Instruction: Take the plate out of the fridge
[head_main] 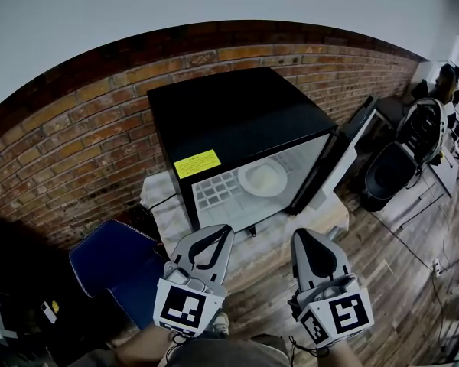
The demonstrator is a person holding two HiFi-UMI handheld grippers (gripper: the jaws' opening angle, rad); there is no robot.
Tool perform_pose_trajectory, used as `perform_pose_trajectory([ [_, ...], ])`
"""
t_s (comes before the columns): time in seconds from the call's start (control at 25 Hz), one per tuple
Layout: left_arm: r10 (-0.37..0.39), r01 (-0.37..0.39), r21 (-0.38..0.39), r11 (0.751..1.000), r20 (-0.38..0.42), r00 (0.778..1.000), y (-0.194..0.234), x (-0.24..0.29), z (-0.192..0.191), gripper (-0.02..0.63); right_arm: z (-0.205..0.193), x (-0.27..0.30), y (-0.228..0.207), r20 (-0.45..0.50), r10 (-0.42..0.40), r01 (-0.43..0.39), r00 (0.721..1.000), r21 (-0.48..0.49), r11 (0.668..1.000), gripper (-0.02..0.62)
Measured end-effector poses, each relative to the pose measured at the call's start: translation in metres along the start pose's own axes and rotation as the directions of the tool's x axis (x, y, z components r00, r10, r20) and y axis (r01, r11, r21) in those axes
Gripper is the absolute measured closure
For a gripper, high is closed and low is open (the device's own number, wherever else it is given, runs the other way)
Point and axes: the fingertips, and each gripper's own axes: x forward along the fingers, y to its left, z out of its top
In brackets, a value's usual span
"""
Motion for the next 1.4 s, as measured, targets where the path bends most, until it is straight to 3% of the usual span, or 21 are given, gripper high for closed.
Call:
perform_pose_trajectory([
  [0.36,-0.009,0.009,0.013,1.0,-0.006,1.0,0.012,0.028,-0.009,0.588,-0.007,0.025,-0.019,-0.031,-0.005,0.005,1.0,-0.004,1.0,0.563],
  [0.96,0.111,-0.112,-0.027,0.993,-0.042,0.993,0.016,0.069,-0.012,0.588,-0.025,0.066,-0.068,-0.079,0.124,-0.12,0.989,0.06,0.991,0.56],
  [1.12,0.137,-0.139,-0.03,0.99,-0.059,0.989,0.017,0.08,-0.014,0.588,-0.041,0.082,-0.082,-0.107,0.15,-0.139,0.983,0.105,0.985,0.477],
  [1.4,0.161,-0.164,-0.03,0.986,-0.085,0.983,0.022,0.097,-0.021,0.588,-0.067,0.112,-0.102,-0.157,0.156,-0.132,0.975,0.157,0.979,0.446],
])
